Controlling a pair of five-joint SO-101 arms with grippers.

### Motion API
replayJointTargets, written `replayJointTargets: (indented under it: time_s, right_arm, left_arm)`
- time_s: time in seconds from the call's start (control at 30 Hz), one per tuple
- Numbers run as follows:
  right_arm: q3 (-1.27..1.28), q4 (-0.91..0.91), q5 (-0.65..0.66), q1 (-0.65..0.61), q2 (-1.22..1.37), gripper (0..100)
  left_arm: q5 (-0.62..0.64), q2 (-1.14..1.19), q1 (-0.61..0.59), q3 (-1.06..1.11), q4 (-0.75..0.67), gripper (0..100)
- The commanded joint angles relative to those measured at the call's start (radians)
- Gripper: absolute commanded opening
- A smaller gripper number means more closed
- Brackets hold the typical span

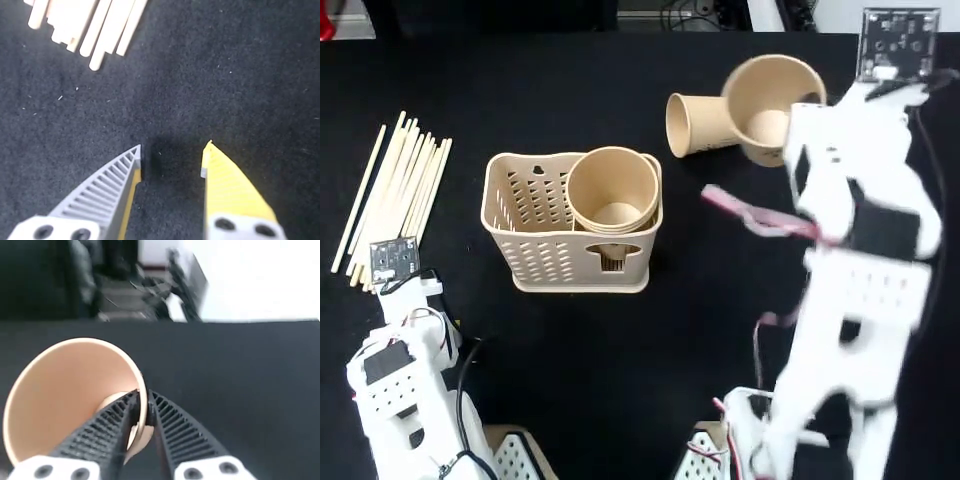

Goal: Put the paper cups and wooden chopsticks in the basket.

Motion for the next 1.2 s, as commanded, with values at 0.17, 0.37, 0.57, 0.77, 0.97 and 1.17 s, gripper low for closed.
replayJointTargets:
  time_s: [0.17,0.37,0.57,0.77,0.97,1.17]
  right_arm:
    - [-0.259,0.226,-0.021,-0.443,-0.229,1.1]
    - [-0.225,0.255,-0.057,-0.557,-0.202,1.1]
    - [-0.196,0.256,-0.081,-0.557,-0.093,1.1]
    - [-0.196,0.256,-0.083,-0.554,0.008,1.1]
    - [-0.194,0.265,-0.078,-0.554,0.076,2.0]
    - [-0.159,0.27,-0.175,-0.552,0.09,25.1]
  left_arm:
    - [-0.006,-0.012,0.01,-0.004,0.0,20]
    - [-0.006,-0.012,0.01,-0.004,0.0,20]
    - [-0.006,-0.012,0.01,-0.004,0.0,20]
    - [-0.006,-0.012,0.01,-0.004,0.0,20]
    - [-0.006,-0.012,0.01,-0.004,0.0,20]
    - [-0.006,-0.012,0.01,-0.005,-0.002,20]
